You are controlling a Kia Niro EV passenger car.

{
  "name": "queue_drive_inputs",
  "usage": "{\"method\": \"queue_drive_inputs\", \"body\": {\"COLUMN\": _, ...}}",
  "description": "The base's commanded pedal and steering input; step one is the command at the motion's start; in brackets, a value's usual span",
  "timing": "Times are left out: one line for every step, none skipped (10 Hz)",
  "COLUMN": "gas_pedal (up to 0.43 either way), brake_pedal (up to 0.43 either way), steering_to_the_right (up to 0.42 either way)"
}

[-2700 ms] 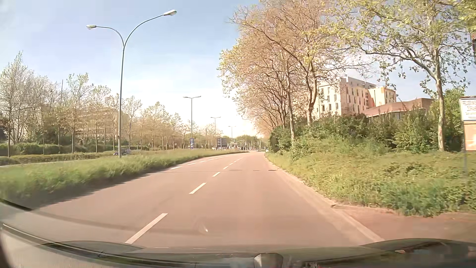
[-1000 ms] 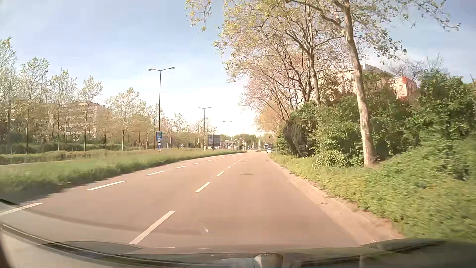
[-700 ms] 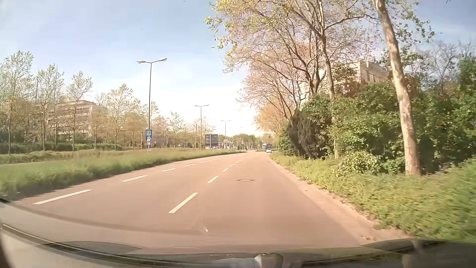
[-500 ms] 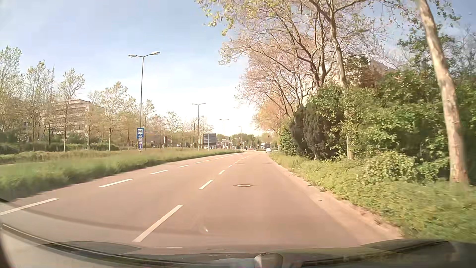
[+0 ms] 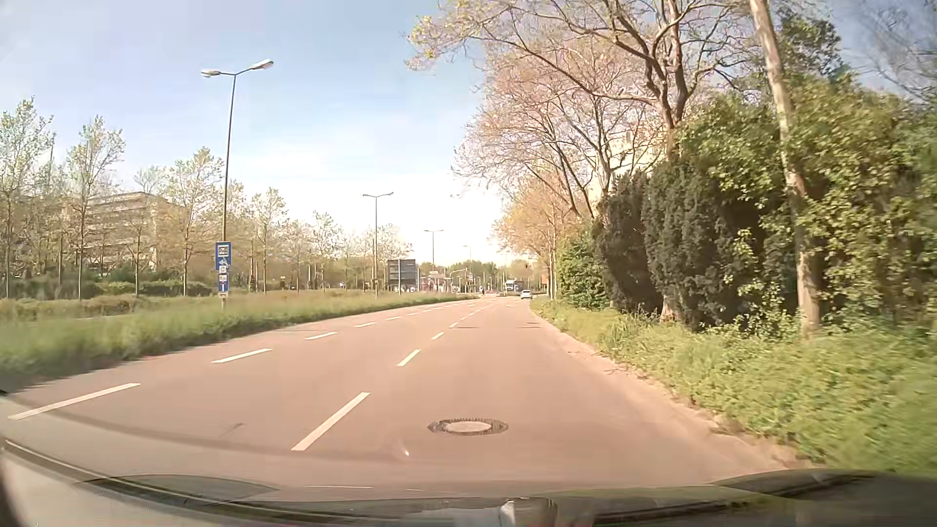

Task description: Follow the waypoints while adhering to traffic rules and regulations

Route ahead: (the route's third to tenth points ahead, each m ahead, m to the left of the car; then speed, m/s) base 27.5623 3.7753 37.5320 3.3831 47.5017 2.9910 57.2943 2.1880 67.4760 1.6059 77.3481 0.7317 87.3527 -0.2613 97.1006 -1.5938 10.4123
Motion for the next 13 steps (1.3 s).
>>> {"method": "queue_drive_inputs", "body": {"gas_pedal": 0.028, "brake_pedal": 0.0, "steering_to_the_right": 0.006}}
{"method": "queue_drive_inputs", "body": {"gas_pedal": 0.028, "brake_pedal": 0.0, "steering_to_the_right": 0.006}}
{"method": "queue_drive_inputs", "body": {"gas_pedal": 0.028, "brake_pedal": 0.0, "steering_to_the_right": 0.006}}
{"method": "queue_drive_inputs", "body": {"gas_pedal": 0.028, "brake_pedal": 0.0, "steering_to_the_right": 0.006}}
{"method": "queue_drive_inputs", "body": {"gas_pedal": 0.028, "brake_pedal": 0.0, "steering_to_the_right": 0.006}}
{"method": "queue_drive_inputs", "body": {"gas_pedal": 0.028, "brake_pedal": 0.0, "steering_to_the_right": 0.005}}
{"method": "queue_drive_inputs", "body": {"gas_pedal": 0.028, "brake_pedal": 0.0, "steering_to_the_right": 0.004}}
{"method": "queue_drive_inputs", "body": {"gas_pedal": 0.028, "brake_pedal": 0.0, "steering_to_the_right": 0.004}}
{"method": "queue_drive_inputs", "body": {"gas_pedal": 0.0, "brake_pedal": 0.0, "steering_to_the_right": 0.004}}
{"method": "queue_drive_inputs", "body": {"gas_pedal": 0.0, "brake_pedal": 0.0, "steering_to_the_right": 0.004}}
{"method": "queue_drive_inputs", "body": {"gas_pedal": 0.0, "brake_pedal": 0.0, "steering_to_the_right": 0.004}}
{"method": "queue_drive_inputs", "body": {"gas_pedal": 0.0, "brake_pedal": 0.0, "steering_to_the_right": 0.004}}
{"method": "queue_drive_inputs", "body": {"gas_pedal": 0.0, "brake_pedal": 0.0, "steering_to_the_right": 0.004}}
